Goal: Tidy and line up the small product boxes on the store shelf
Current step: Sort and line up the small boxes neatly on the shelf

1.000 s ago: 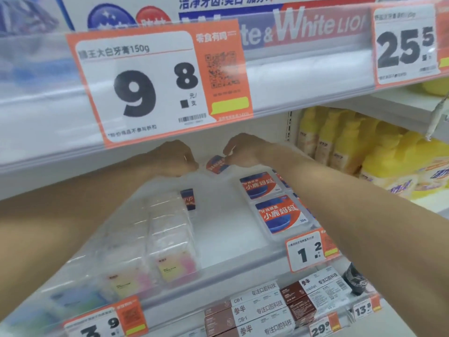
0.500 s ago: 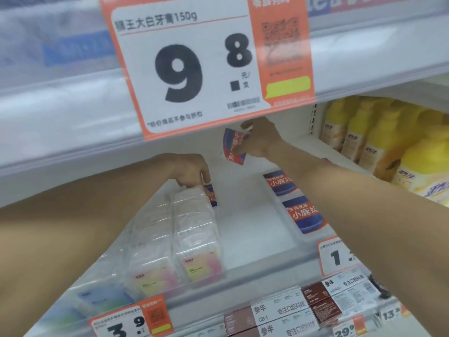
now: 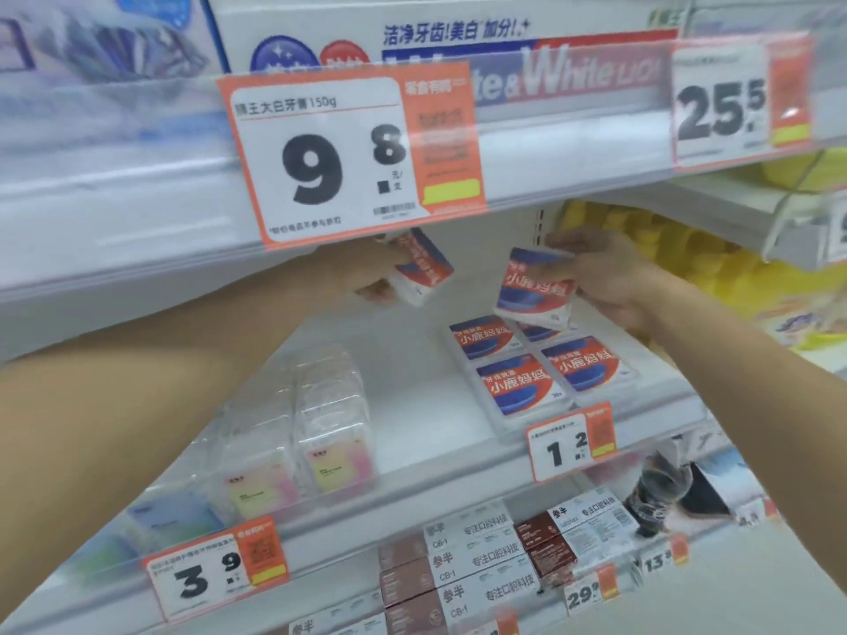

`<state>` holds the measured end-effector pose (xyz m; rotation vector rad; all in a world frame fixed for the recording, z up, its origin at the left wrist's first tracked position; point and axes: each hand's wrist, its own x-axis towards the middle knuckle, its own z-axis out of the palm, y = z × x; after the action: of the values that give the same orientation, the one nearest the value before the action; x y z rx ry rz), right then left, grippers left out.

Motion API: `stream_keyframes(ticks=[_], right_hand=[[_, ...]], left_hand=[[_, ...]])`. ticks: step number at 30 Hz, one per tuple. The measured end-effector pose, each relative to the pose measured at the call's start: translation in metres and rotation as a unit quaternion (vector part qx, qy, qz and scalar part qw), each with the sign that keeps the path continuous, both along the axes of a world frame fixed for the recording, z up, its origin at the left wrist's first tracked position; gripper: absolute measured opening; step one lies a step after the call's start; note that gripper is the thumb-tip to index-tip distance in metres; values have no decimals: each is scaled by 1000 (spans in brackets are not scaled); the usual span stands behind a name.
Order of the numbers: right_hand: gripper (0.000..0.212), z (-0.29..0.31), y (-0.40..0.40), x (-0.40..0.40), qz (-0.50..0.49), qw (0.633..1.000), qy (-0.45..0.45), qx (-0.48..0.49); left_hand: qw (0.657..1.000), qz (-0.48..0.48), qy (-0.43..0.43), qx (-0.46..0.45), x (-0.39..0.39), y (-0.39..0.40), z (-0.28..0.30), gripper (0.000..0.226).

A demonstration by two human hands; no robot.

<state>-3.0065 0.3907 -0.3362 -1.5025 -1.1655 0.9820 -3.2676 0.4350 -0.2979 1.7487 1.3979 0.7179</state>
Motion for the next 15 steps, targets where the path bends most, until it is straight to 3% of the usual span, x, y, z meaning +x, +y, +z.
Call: stream_keyframes(ticks=[4, 7, 9, 11, 15], right_hand=[[41, 5, -26, 30, 12, 999, -24, -42], [40, -2, -40, 40, 11, 998, -20, -65], [33, -8, -45, 40, 4, 997, -24, -75], [26, -14, -50, 37, 3, 996, -38, -86], [51, -25, -50, 38, 16, 993, -106, -57]], left_hand=[[996, -49, -41, -58, 38, -48, 0, 17], [997, -40, 69, -2, 63, -70, -27, 11], [987, -26, 144, 61, 75, -80, -47, 32], [985, -26, 151, 80, 81, -90, -64, 49], [978, -31, 175, 111, 83, -107, -91, 70]])
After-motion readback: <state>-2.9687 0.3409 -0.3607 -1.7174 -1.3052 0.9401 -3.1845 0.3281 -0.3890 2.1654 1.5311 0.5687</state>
